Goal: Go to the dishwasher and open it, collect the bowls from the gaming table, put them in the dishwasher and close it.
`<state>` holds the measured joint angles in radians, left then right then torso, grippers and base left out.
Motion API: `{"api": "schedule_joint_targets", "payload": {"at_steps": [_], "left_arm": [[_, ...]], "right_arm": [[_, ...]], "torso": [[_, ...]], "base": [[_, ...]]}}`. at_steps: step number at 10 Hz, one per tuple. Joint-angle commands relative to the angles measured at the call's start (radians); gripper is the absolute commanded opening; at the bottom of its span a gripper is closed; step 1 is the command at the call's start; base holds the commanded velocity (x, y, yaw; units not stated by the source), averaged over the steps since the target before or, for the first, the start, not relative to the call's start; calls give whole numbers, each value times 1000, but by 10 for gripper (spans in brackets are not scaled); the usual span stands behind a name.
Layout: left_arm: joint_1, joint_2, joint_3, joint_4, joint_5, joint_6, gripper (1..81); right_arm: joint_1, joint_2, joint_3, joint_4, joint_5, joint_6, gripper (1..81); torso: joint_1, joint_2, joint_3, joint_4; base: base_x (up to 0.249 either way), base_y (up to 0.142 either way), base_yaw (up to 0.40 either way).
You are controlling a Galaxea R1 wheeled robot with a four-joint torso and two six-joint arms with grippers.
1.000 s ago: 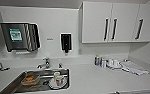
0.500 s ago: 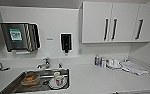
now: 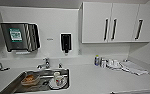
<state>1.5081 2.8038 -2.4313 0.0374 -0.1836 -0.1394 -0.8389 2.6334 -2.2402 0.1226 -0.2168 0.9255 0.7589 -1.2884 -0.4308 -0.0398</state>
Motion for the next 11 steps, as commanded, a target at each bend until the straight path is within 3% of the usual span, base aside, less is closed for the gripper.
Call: {"api": "schedule_joint_targets", "payload": {"at_steps": [1,4,7,11], "left_arm": [[-67,-13,3,-1,32,-2,811],[-67,-13,3,-1,32,-2,811],[-65,-7,3,-1,30,-2,811],[-67,-6,3,-1,24,-2,811]], "right_arm": [[59,-22,-28,-46,-105,-13,811],[7,-103,41,-47,-104,-51,811],[-3,-227,206,-49,-104,-54,811],[-29,-283,315,-57,-102,-83,811]], "torso": [[0,0,0,0],[0,0,0,0],[0,0,0,0],[0,0,0,1]], "base": [[0,0,0],[0,0,0],[0,0,0],[0,0,0]]}}
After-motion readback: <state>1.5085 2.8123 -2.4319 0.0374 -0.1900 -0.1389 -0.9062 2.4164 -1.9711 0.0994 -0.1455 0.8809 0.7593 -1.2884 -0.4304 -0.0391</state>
